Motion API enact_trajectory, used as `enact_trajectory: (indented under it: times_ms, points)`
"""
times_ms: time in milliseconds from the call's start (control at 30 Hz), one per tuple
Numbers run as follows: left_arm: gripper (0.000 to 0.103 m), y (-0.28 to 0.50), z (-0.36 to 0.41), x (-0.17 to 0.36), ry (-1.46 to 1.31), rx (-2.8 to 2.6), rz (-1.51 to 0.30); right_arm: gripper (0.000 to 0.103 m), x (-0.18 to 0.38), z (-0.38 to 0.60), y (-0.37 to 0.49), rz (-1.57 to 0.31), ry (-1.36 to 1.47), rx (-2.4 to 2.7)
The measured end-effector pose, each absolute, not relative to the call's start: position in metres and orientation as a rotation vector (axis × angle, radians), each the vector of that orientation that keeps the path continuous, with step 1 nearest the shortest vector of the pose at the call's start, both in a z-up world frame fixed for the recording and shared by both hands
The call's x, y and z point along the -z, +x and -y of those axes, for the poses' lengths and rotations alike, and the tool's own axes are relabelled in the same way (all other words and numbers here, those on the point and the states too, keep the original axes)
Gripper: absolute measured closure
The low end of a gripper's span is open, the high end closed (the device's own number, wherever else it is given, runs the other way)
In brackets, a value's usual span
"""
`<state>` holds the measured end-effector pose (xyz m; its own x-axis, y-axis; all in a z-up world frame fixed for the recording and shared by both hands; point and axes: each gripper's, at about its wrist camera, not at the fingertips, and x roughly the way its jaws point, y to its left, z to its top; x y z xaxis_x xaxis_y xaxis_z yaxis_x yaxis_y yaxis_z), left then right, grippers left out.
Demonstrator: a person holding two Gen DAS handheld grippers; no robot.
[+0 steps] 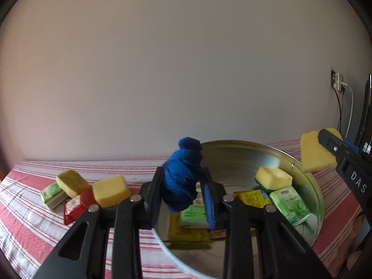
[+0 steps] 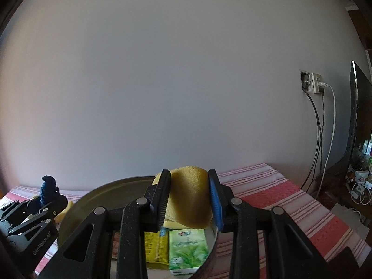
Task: Organize objects
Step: 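Carry the blue cloth and yellow sponge over the tin and release both inside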
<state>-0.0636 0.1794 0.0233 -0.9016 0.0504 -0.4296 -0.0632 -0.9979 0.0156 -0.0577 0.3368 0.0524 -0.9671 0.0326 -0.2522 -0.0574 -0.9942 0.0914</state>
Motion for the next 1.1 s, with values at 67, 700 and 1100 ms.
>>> enact_trajectory:
  times_ms: [67,700,1100]
  points:
    - [0.073,-0.069,-0.187,-0.019,-0.696,-2.999,-0.057,0.068,-0.051,-0.338,-0.061,-0.151,-0.413,-3.069]
    - [0.073,-0.089,-0.211,0.005,-0.808,-2.972,-0.100,0.068,-0.037,-0.337,-0.091,-0.125,-0.621,-3.090]
    - [0.005,-0.075,-0.214,-0.008,-0.736,-2.999,-0.110,0.039,-0.038,-0.347,-0.096,-0.225,-0.635,-3.161]
